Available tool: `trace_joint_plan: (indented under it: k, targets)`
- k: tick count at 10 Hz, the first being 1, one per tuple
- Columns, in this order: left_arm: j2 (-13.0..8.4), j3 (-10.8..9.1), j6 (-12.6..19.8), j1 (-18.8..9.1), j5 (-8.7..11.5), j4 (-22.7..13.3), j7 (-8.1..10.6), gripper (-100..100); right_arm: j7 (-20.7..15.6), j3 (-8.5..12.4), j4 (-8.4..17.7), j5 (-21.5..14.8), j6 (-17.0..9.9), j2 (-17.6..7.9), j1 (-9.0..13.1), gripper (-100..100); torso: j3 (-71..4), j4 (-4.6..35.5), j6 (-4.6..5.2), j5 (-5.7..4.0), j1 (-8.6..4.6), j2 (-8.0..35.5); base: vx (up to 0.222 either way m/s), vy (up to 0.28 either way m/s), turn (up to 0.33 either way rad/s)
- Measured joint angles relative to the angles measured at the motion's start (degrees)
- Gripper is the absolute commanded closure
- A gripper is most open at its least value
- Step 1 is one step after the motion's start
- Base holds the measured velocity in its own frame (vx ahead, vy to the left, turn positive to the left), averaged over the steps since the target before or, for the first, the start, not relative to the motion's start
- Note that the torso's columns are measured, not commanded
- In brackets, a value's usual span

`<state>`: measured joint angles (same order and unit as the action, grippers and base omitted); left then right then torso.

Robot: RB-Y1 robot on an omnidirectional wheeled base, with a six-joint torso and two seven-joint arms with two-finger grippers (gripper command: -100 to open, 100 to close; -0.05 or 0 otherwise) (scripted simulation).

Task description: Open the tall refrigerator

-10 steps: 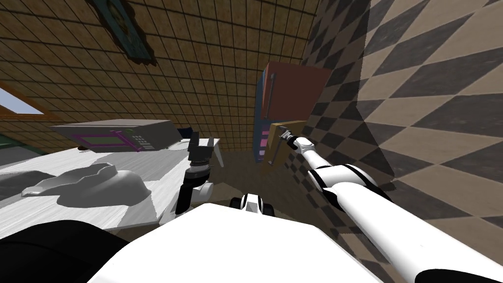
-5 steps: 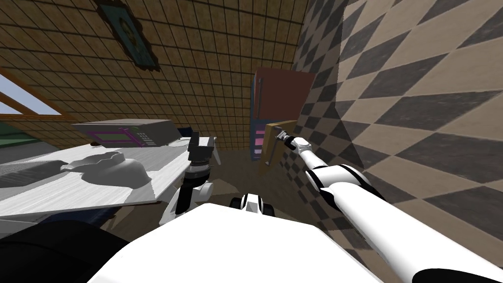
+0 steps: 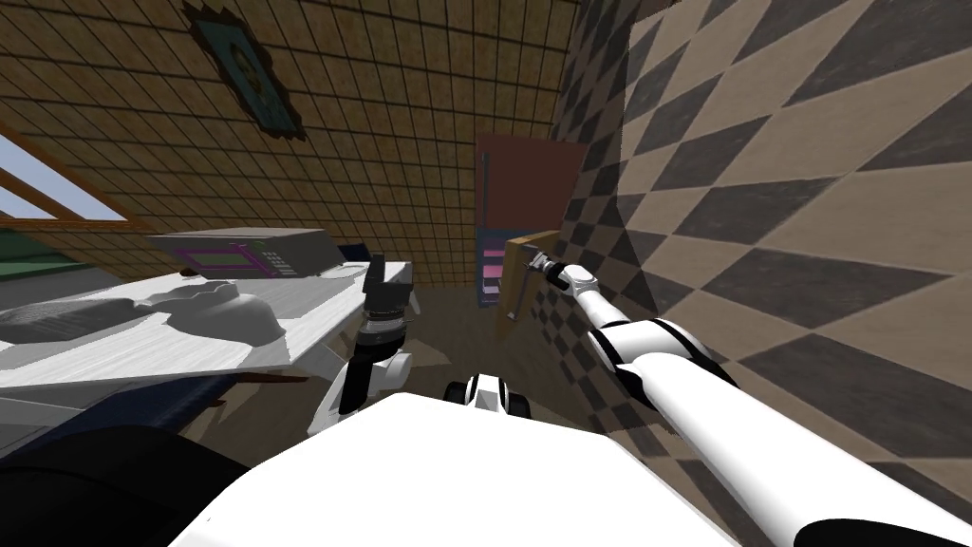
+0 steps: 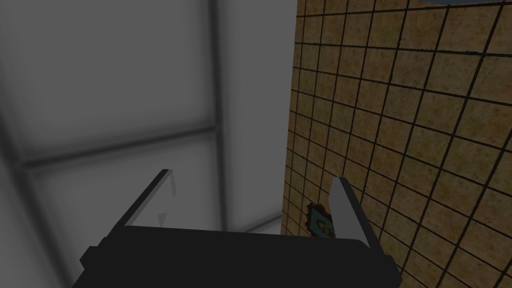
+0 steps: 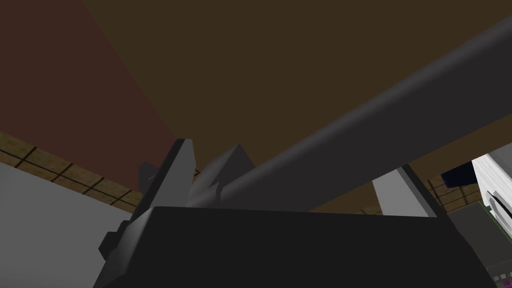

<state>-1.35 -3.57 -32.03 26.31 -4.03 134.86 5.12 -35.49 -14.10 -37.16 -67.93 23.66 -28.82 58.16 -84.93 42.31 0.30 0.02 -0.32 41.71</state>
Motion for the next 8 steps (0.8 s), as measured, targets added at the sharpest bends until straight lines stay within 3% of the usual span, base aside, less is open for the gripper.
trace_joint_plan:
  k: [2,3,4,5,7,8]
  targets:
    - [0.0,0.0,0.0,0.0,0.0,0.0,0.0,0,0.6,-0.4,-2.2,-0.2,1.6,-0.3,-0.5,100,0.2,0.0,-0.12,-0.01,0.13,0.3,-0.097,-0.261,0.002]
    - [0.0,0.0,0.0,0.0,0.0,0.0,0.0,0,0.1,-0.1,-2.0,0.1,2.4,0.0,-0.2,100,0.3,0.0,-0.14,-0.03,0.19,0.4,-0.046,-0.114,0.006]
    - [0.0,0.01,0.0,0.0,0.0,0.0,0.0,0,-0.1,0.0,-1.9,0.1,2.7,0.1,-0.3,100,0.2,-0.1,-0.26,0.09,0.69,0.3,0.094,-0.102,-0.388]
    - [0.0,0.0,0.0,0.0,0.0,0.0,0.0,0,0.2,-1.0,-3.7,1.2,3.8,0.0,-1.2,100,0.1,0.0,-0.09,0.11,0.53,0.1,0.126,-0.064,-0.316]
    - [0.0,0.01,0.0,0.0,0.0,0.0,0.0,0,-0.2,-2.3,-6.1,3.5,8.2,-0.5,-2.8,100,-0.3,0.1,-0.29,0.04,0.22,-0.6,0.192,-0.064,-0.335]
    - [0.0,0.01,0.0,0.0,0.0,0.0,0.0,0,-0.6,-2.8,-7.3,4.3,10.6,-0.5,-3.5,100,-0.5,0.1,-0.35,0.01,0.13,-0.8,0.061,-0.018,-0.097]
